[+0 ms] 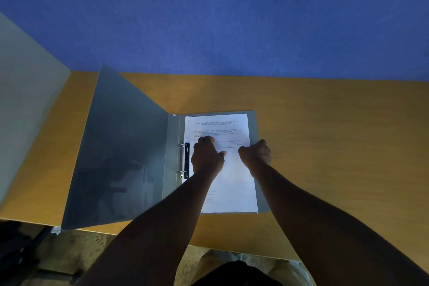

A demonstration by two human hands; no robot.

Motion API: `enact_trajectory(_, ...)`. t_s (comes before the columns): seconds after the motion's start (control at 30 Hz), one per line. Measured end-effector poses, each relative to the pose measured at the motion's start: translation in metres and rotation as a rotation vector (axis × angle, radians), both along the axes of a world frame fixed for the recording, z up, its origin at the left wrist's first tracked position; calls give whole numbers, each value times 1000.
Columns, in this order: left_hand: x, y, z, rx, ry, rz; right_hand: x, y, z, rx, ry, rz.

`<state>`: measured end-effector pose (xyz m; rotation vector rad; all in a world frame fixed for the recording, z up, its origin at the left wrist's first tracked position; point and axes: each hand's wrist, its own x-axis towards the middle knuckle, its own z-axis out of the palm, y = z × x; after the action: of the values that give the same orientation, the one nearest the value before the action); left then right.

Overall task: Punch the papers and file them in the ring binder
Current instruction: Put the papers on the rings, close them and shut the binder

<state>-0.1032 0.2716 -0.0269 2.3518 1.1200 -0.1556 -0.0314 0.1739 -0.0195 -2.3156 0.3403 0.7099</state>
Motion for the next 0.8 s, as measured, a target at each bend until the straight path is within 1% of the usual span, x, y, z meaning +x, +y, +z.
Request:
enact_trajectory(0.2,-2,-1,1,6,-13,-1,-7,4,0,47,52,24)
enact_trajectory(0.33,-5,-2,0,12,-29,-8,-14,4,-4,-151,-18,122)
enact_trajectory(0.43,-6,-1,-1,14,-44,-9,-15,3,-5,-210,-42,129)
enact_trajectory(0.6,-7,-2,-4,-4,-80,20,-20,8,-5,-193,-52,158)
enact_trajectory(0.8,-6,-1,-8,-32,-113,50,-19,5,-7,-147,-33,100)
